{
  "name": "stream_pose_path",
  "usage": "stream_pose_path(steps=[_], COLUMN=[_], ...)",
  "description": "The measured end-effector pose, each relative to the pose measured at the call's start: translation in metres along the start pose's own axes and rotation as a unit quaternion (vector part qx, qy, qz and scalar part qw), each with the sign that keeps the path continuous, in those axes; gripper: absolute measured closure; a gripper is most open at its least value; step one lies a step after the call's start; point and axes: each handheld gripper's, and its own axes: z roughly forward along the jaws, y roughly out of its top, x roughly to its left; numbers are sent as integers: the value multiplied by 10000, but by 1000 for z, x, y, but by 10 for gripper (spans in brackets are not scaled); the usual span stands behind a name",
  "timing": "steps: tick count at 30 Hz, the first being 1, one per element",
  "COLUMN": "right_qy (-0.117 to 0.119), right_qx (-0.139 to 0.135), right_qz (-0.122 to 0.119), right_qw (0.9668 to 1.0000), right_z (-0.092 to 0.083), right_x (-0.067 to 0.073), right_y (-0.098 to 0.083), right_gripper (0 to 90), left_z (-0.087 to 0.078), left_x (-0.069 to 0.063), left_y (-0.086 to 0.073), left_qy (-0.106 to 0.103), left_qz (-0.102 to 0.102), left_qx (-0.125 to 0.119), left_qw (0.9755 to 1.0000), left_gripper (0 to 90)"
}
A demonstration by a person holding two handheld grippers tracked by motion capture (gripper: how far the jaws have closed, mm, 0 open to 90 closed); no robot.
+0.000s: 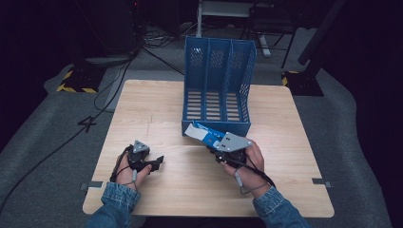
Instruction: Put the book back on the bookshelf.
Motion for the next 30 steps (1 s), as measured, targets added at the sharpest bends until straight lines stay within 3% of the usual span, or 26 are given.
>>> stream_pose_path(steps=[4,16,22,26,30], right_qy=[94,414,643,882,950], right_qx=[-115,-389,-544,-696,-766], right_qz=[226,655,1005,1331,1549], right_qw=[9996,9962,9914,9847,9804], right_z=[-11,-38,-45,-48,-50], right_x=[-10,-29,-42,-52,-58], right_y=[3,22,26,25,23], right_gripper=[610,611,612,612,613], left_z=[2,4,4,4,4], left_x=[-2,1,2,2,2], left_y=[0,2,2,2,2], left_qy=[264,242,237,222,235], left_qz=[378,416,428,432,432], left_qx=[173,207,208,220,203], left_qw=[9988,9986,9986,9986,9986], left_gripper=[265,204,203,203,203])
